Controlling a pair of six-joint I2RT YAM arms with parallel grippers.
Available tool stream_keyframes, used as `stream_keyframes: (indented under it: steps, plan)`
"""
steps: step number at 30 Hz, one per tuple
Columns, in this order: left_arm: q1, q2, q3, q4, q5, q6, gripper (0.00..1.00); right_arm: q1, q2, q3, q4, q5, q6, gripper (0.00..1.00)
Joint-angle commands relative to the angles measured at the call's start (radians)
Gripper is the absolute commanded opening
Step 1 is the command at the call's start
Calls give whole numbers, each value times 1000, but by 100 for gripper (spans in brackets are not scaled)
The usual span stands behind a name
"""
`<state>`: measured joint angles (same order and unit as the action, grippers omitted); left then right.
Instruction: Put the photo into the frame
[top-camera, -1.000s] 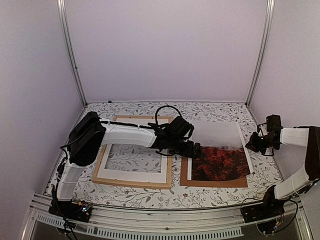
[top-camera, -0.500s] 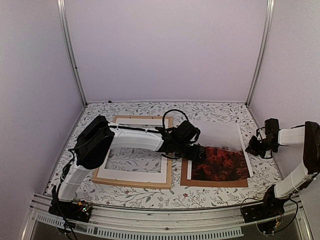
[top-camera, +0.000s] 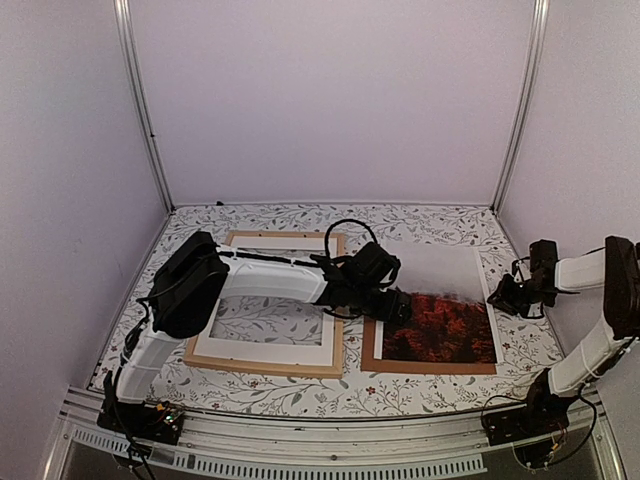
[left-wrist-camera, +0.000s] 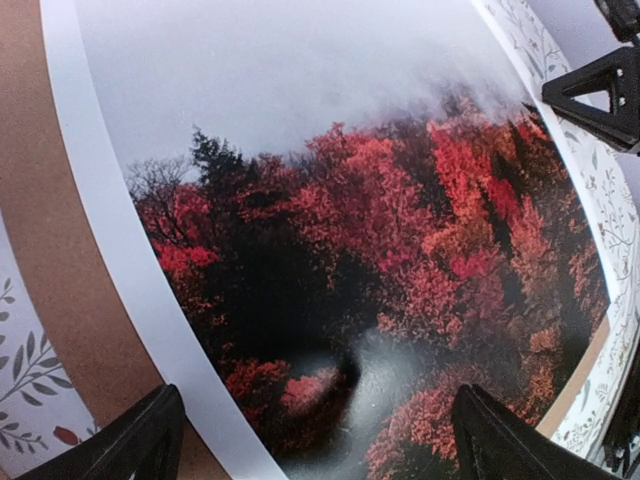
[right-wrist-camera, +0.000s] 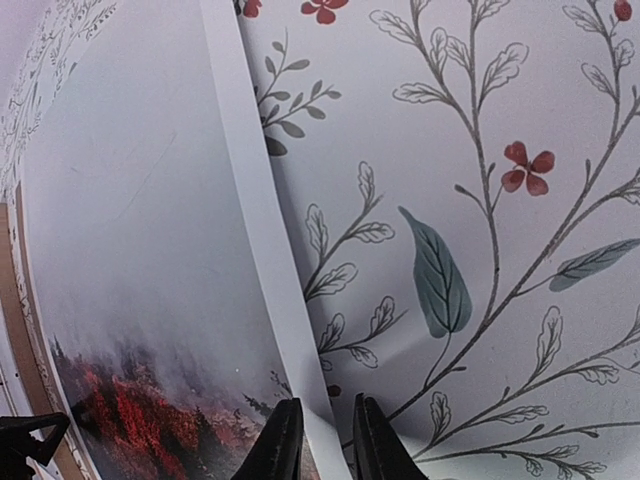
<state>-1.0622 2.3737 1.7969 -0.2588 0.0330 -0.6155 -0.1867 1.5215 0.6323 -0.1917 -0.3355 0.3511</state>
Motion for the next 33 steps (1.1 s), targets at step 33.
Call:
stream_keyframes:
  steps: [33]
  plan:
    - [-12, -14, -53, -14, -15, -9, 95, -66, -37, -41, 6, -185, -21, 10]
